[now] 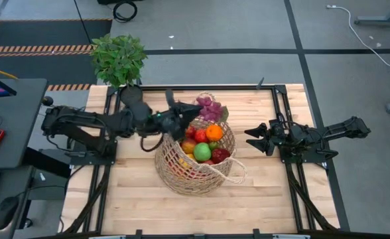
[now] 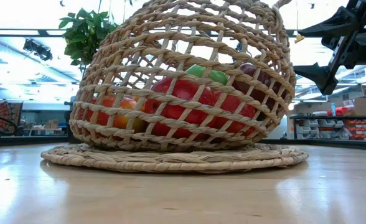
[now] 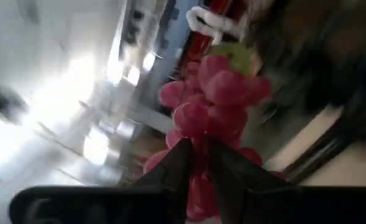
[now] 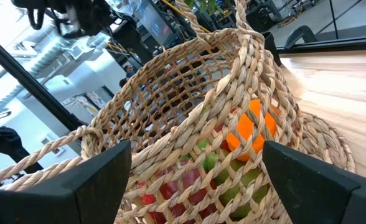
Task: Build produce basket
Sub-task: Put the grapes into the basket, then return to Home Position
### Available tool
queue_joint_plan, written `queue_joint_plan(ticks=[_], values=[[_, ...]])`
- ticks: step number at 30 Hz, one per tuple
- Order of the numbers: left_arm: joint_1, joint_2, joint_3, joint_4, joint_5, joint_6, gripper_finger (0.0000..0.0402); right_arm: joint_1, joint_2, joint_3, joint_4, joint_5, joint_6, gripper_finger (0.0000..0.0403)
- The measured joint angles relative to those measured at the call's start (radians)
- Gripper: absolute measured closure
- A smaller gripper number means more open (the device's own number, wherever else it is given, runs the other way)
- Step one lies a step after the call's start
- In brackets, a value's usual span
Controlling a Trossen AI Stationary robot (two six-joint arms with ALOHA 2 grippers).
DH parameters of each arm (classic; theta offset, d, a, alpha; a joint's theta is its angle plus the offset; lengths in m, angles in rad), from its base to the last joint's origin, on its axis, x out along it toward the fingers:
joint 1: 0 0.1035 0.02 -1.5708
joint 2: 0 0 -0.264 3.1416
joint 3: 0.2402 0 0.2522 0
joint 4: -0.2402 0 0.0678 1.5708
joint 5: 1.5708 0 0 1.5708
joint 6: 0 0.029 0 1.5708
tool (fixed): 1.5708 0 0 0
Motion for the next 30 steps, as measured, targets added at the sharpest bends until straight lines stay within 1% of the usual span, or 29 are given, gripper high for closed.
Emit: queue_joint_plan(ticks=[3,5,7,9,11,14,18,21,24,27,30], values=[[-0.002,0.021,0.000,-0.055,0.006,-0.382,0.0335,0.000,0.000,0.000,0.000,0.000,0.000,0.0037],[-0.007,0.040,0.000,-0.088,0.010,-0.604,0.0334,0.000,0.001,0.000,0.000,0.000,0.000,0.0037],[-0.008,0.059,0.000,-0.160,0.011,-0.775,0.0336,0.000,0.001,0.000,0.001,0.000,0.000,0.0037],[-0.008,0.088,0.000,-0.247,0.014,-0.885,0.0338,0.000,0.001,0.000,0.002,0.000,0.000,0.0037],[-0.006,0.118,0.000,-0.354,0.013,-0.951,0.0339,0.000,0.001,0.000,0.003,0.000,0.000,0.0037],[-0.005,0.167,0.000,-0.479,0.011,-1.009,0.0337,0.000,0.001,0.000,0.005,0.000,0.000,0.0037],[-0.007,0.221,0.000,-0.558,0.011,-1.076,0.0330,0.000,0.001,0.000,0.007,0.000,0.000,0.0037],[-0.007,0.234,0.001,-0.564,0.012,-1.148,0.0318,0.000,0.001,0.000,0.007,0.000,0.000,0.0037],[-0.006,0.232,0.001,-0.554,0.010,-1.201,0.0289,0.000,0.001,0.000,0.007,0.000,0.000,0.0037],[-0.006,0.223,0.003,-0.553,0.010,-1.233,0.0245,0.000,0.001,0.000,0.007,0.000,0.000,0.0037],[-0.014,0.222,0.035,-0.567,0.010,-1.261,0.0200,0.000,0.001,0.000,0.007,0.000,0.000,0.0037]])
